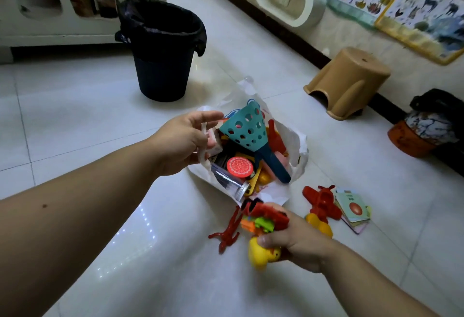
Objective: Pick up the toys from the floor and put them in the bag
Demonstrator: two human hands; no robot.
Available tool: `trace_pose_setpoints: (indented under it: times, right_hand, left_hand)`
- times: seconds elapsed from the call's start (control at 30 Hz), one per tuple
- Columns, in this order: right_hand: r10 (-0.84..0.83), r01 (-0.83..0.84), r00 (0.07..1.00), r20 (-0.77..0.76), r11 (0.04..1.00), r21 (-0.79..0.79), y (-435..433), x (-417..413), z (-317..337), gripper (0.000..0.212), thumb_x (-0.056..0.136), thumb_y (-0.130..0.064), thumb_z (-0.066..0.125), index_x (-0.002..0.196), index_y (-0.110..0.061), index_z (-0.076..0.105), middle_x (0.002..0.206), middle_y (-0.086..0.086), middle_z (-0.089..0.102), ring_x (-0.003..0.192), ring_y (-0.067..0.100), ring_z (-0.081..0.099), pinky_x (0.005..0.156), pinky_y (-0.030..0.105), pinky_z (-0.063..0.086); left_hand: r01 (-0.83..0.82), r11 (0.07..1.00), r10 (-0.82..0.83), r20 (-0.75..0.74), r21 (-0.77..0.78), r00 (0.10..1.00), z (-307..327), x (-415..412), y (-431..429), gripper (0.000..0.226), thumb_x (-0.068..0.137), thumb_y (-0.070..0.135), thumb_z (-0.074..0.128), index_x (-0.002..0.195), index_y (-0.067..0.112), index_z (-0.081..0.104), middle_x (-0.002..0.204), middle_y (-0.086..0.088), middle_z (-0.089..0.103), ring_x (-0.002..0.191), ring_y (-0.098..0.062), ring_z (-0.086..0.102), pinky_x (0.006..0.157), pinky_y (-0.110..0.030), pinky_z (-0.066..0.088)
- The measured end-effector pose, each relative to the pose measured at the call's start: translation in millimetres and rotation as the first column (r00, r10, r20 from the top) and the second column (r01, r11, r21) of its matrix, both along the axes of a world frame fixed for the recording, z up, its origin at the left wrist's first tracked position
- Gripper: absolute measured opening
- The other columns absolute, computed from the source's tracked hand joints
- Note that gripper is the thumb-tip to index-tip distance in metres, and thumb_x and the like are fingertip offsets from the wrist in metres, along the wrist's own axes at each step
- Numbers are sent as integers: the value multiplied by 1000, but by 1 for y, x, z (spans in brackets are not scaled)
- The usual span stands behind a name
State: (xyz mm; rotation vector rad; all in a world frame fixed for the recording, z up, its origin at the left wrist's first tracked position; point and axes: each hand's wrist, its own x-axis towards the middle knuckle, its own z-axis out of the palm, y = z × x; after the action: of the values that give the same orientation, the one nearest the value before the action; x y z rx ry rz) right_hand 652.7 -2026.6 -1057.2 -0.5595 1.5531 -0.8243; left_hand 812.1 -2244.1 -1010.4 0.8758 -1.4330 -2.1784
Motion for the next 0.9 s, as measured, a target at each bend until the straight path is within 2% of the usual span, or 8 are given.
trace_pose_setpoints:
  times: [0.17, 0.37, 0.53, 0.63, 0.73, 0.8, 0.87, 0.9]
  right_hand:
    - [-127, 171, 962, 240, 970, -172, -39, -10, 41, 72, 49, -17, 91, 112, 2, 62, 85, 18, 68, 74, 29, 66, 68, 44, 57]
    - [-505, 510, 839, 201, 860, 32, -117, -5, 21, 14, 87, -3, 61, 99, -10, 61, 99, 14, 64, 82, 25, 61, 57, 40, 57]
    - [-528, 534, 836, 146, 846, 2, -150, 10, -1, 67, 86, -1, 63, 141, -29, 36, 137, 15, 50, 111, 34, 55, 65, 41, 51]
    - [-493, 505, 859, 138, 860, -72, -147, 14, 0, 70, 90, 2, 55, 145, -34, 31, 135, 15, 52, 112, 31, 58, 70, 37, 53]
    - [-412, 380, 907, -91, 891, -250, -124, 19, 3, 57, 87, 2, 58, 134, -29, 49, 125, 6, 57, 108, 23, 61, 88, 41, 55]
    - [-322, 206, 891, -319, 915, -346, -97, 22, 1, 41, 86, -3, 61, 118, -28, 60, 113, -6, 62, 100, 14, 62, 87, 38, 55]
    - [-152, -83, 798, -583, 930, -357, -65, 30, -8, 27, 87, -10, 61, 107, -28, 65, 98, -15, 63, 90, 3, 60, 80, 29, 55]
    - [-28, -280, 664, -747, 917, -283, -50, 33, -18, 23, 87, -14, 59, 104, -27, 67, 95, -18, 62, 88, -1, 57, 77, 24, 53]
  left_hand:
    - [18, 1000, -18, 7, 22, 1000, -1, 3, 5, 62, 79, -22, 38, 105, 29, 61, 119, 0, 58, 97, -23, 57, 60, -31, 43]
    - [-1, 999, 0, 25, 50, 1000, 2, 10, 10, 65, 77, -24, 34, 104, 29, 61, 129, -4, 54, 111, -26, 56, 58, -29, 44]
    - [3, 999, -4, 2, 38, 1000, 4, 6, 13, 63, 78, -23, 35, 102, 29, 62, 122, 1, 58, 92, -18, 62, 51, -26, 48]
    - [24, 999, -24, -6, 32, 1000, 2, 4, 13, 63, 81, -22, 36, 104, 30, 62, 114, 7, 59, 74, -9, 66, 51, -25, 49]
    - [41, 999, -42, 14, 21, 999, -4, 3, 13, 64, 81, -21, 37, 109, 30, 60, 118, 11, 54, 89, -18, 60, 59, -28, 49]
    - [38, 999, -39, 24, 25, 999, -6, 2, 12, 65, 80, -21, 37, 110, 31, 60, 124, 7, 52, 96, -23, 58, 63, -31, 50]
    - [34, 999, -34, 28, 19, 999, -6, 1, 10, 66, 79, -21, 37, 109, 33, 61, 128, 3, 50, 99, -24, 59, 66, -34, 52]
    - [31, 999, -31, 24, 17, 999, -6, 1, 9, 66, 79, -20, 38, 109, 33, 61, 128, 2, 51, 98, -24, 59, 66, -34, 51]
